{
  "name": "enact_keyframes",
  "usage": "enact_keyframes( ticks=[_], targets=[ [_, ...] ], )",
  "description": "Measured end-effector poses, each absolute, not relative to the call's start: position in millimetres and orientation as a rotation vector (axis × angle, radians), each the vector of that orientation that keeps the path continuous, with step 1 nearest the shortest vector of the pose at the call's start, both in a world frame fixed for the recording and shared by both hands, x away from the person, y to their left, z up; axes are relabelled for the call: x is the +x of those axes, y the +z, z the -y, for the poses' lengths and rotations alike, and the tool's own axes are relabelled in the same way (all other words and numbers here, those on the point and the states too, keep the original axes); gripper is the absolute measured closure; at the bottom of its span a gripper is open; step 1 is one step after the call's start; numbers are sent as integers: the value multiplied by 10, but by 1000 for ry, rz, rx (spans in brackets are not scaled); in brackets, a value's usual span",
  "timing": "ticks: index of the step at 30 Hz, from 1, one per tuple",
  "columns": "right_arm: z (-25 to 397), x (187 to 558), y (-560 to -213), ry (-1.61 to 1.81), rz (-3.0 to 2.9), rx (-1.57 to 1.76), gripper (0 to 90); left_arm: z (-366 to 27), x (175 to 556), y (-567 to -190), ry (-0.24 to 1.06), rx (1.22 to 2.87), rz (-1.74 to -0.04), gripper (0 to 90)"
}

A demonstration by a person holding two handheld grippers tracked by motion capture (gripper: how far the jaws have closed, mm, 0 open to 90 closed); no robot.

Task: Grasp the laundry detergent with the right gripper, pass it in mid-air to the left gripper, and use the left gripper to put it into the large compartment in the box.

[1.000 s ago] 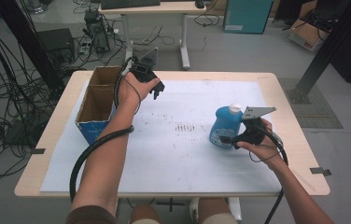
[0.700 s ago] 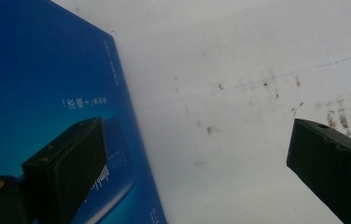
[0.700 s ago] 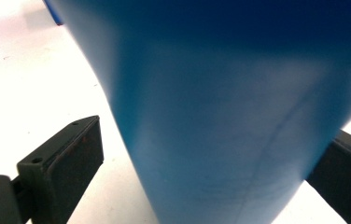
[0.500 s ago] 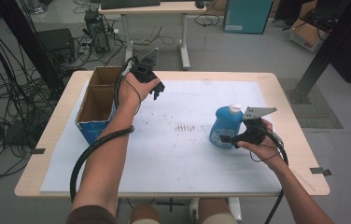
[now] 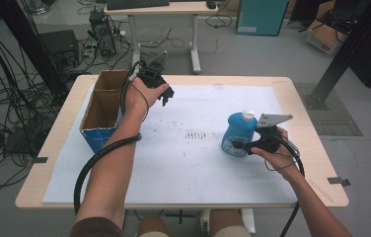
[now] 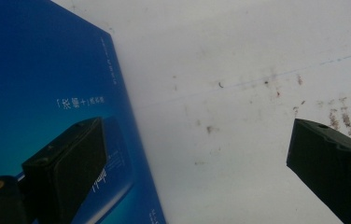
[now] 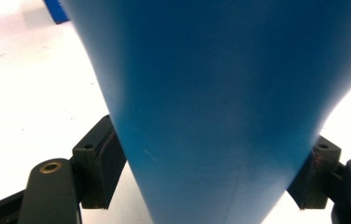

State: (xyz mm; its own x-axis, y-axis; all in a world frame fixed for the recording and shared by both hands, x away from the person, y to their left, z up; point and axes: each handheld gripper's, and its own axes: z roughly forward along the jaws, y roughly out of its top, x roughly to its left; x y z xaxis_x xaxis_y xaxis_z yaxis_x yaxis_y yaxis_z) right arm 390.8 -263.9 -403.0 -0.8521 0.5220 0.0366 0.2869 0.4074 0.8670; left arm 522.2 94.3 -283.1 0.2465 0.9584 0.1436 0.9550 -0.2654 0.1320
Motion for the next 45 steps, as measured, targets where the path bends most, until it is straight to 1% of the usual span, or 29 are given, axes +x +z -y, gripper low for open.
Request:
enact_keyframes(
  ticks=[2,5,15,45],
  targets=[
    [2634,3905,-4030,1426,-2422,715,264,-947,5221,-2832,306,2461,-1897,54],
    [2633,3904,-4045,1433,-2427,705,320,-963,5219,-2830,306,2469,-1893,54],
    [2637,3912,-4076,1439,-2431,703,394,-986,5208,-2823,314,2465,-1901,55],
    [2631,3904,-4071,1425,-2428,689,411,-979,5176,-2742,327,2454,-1899,55]
  ],
)
